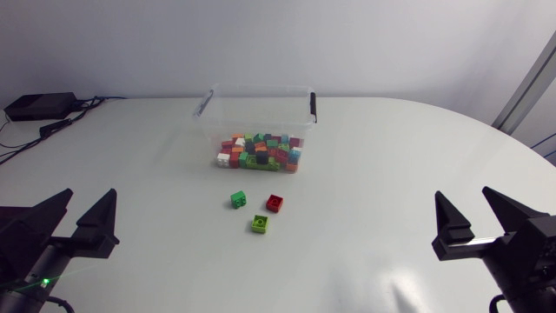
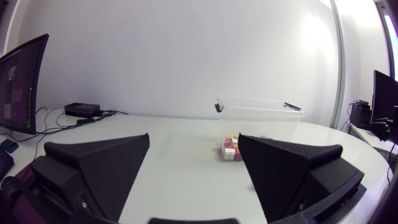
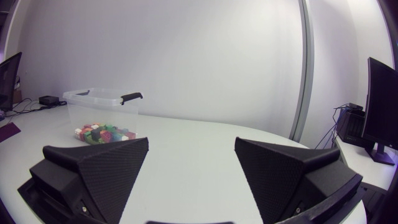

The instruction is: Place the duplo bricks in the container

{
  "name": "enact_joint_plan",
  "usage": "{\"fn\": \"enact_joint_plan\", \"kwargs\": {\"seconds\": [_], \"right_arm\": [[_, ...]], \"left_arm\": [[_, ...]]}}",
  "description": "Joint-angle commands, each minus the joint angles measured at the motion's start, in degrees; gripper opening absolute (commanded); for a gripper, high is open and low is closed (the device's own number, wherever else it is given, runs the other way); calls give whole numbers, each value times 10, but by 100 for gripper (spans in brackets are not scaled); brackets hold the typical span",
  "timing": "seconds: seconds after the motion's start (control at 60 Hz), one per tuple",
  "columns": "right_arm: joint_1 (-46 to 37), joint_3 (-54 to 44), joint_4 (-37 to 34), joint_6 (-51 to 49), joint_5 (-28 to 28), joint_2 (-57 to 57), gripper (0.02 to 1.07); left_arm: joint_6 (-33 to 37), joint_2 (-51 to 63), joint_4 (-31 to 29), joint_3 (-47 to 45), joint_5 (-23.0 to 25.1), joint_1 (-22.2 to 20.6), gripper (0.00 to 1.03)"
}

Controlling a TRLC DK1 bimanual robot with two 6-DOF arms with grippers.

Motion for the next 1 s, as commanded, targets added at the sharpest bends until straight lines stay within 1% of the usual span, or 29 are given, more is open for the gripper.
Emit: {"fn": "enact_joint_plan", "kwargs": {"seconds": [0.0,0.317,0.383,0.517,0.567,0.583,0.6,0.633,0.65,0.717,0.817,0.85,0.867,0.9,0.983], "right_arm": [[5,-12,-3,-6,-2,-4,102],[6,-11,-2,-7,-2,-5,102],[6,-6,0,-18,0,-4,102],[4,33,0,-33,2,11,102],[5,55,1,-33,2,38,102],[4,63,3,-34,2,51,102],[4,63,3,-34,2,51,102],[5,79,7,-35,1,75,102],[5,94,12,-35,-1,101,102],[7,127,20,-35,-7,161,102],[10,182,22,-35,-15,269,102],[11,203,19,-34,-15,305,102],[11,205,19,-34,-16,310,102],[13,229,17,-34,-16,354,102],[14,256,13,-34,-16,405,102]], "left_arm": [[-6,-6,1,-14,5,-4,99],[-9,-6,3,-10,5,-2,99],[-9,-6,-15,9,5,-2,99],[-11,15,-28,59,5,-2,99],[-14,44,-30,80,5,-4,99],[-17,75,-32,100,5,-8,99],[-17,75,-32,100,5,-8,99],[-23,112,-34,122,5,-12,99],[-26,144,-34,139,5,-17,99],[-29,211,-34,175,5,-25,99],[-29,289,-35,216,5,-29,99],[-29,336,-41,241,5,-33,99],[-29,338,-42,243,5,-33,99],[-29,378,-48,263,5,-39,99],[-17,441,-65,300,6,-45,97]]}}
